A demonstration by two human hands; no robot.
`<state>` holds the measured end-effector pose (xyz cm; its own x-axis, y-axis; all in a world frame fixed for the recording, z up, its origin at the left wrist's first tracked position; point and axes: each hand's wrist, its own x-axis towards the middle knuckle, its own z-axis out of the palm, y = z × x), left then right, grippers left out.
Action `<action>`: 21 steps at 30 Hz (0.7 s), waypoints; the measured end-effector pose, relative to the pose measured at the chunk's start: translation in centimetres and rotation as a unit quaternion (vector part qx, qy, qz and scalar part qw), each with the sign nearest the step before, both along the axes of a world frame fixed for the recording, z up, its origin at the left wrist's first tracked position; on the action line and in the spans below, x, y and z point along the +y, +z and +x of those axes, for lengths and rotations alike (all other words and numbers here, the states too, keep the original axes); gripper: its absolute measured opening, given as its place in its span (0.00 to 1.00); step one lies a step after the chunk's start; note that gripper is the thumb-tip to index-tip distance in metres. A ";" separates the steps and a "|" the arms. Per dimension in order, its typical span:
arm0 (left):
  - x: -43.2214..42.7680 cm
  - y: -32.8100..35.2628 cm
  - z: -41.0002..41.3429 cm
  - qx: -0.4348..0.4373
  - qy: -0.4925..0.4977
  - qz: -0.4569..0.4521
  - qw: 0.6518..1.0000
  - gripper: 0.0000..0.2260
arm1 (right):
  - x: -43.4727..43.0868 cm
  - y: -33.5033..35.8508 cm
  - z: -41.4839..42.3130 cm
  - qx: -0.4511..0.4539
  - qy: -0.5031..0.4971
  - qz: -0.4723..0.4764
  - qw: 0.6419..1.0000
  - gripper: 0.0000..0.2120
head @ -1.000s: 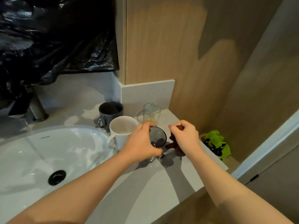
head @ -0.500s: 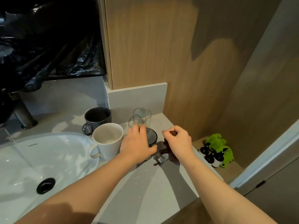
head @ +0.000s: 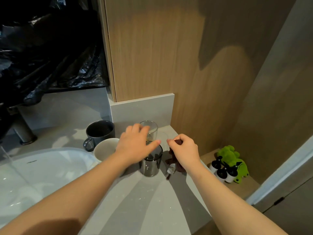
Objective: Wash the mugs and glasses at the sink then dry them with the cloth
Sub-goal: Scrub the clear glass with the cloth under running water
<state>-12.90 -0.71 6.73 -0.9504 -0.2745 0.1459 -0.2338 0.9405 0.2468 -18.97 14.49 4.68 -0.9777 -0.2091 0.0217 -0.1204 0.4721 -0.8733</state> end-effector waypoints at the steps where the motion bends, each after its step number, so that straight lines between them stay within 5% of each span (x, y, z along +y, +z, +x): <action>1: -0.5 0.4 -0.8 -0.003 0.014 0.005 1.000 0.30 | -0.2 0.1 -0.4 -0.001 0.002 0.002 1.000 0.10; 9: -2.1 -1.2 -7.5 -0.122 0.118 0.177 0.970 0.44 | -1.2 0.2 -3.3 -0.005 0.017 0.029 0.999 0.11; 21: -2.7 -1.7 -7.6 -0.009 0.152 0.251 0.956 0.39 | -2.3 1.1 -5.1 0.015 0.021 -0.003 1.000 0.11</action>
